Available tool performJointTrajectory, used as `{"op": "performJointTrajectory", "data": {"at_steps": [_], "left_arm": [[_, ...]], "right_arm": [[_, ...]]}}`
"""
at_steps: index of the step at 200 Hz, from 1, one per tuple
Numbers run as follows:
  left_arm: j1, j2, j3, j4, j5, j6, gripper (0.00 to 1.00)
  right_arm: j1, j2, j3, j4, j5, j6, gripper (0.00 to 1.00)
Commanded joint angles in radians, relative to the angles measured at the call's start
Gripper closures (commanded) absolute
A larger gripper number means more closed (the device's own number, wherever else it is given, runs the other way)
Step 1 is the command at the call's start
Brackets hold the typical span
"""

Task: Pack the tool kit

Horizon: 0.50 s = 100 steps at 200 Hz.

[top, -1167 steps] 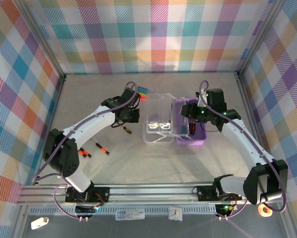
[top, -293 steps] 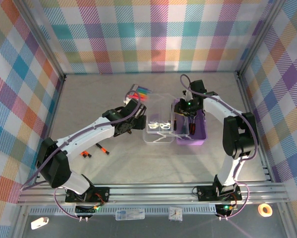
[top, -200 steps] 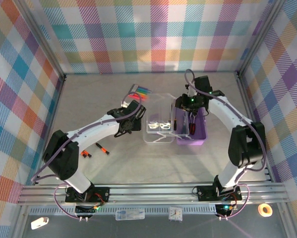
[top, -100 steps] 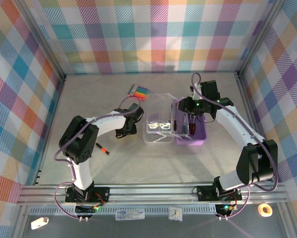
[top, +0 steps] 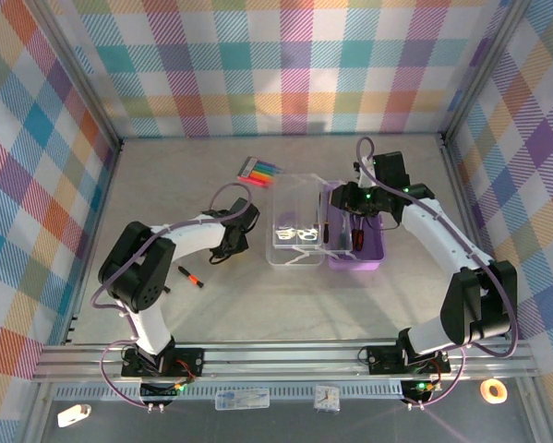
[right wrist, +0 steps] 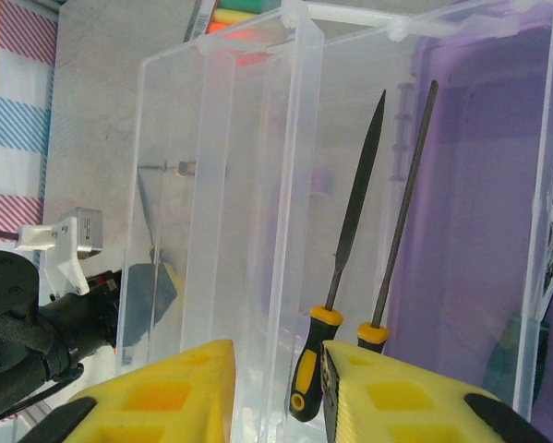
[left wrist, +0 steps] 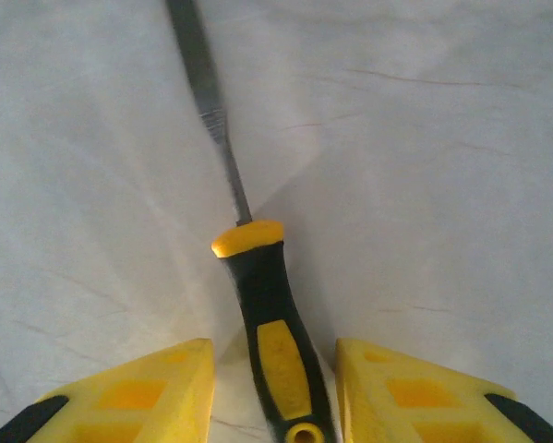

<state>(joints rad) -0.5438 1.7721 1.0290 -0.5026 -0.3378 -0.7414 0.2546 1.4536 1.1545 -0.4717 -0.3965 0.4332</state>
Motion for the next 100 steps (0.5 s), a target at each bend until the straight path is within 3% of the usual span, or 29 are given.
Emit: {"op": "performJointTrajectory", "data": {"at_steps": [1, 31, 72, 100], "left_arm": [[0.031, -0.036, -0.032, -0.066, -0.06, -0.029, 0.65], [0.056, -0.058, -0.038, -0.08, -0.083, -0.029, 0.65], [0.101, -0.036, -0.04, -0.051, -0.027, -0.009, 0.64], [0.101, -0.035, -0.06, -0.031, -0.009, -0.015, 0.71]], "right_arm": [[0.004, -0.018, -0.006, 0.027, -0.035, 0.009, 0.68], [0.005, -0.028, 0.003, 0.016, -0.036, 0.006, 0.68], [0.006, -0.037, 0.008, 0.008, -0.033, 0.005, 0.68], [0.006, -0.046, 0.008, 0.008, -0.031, 0.007, 0.68]]}}
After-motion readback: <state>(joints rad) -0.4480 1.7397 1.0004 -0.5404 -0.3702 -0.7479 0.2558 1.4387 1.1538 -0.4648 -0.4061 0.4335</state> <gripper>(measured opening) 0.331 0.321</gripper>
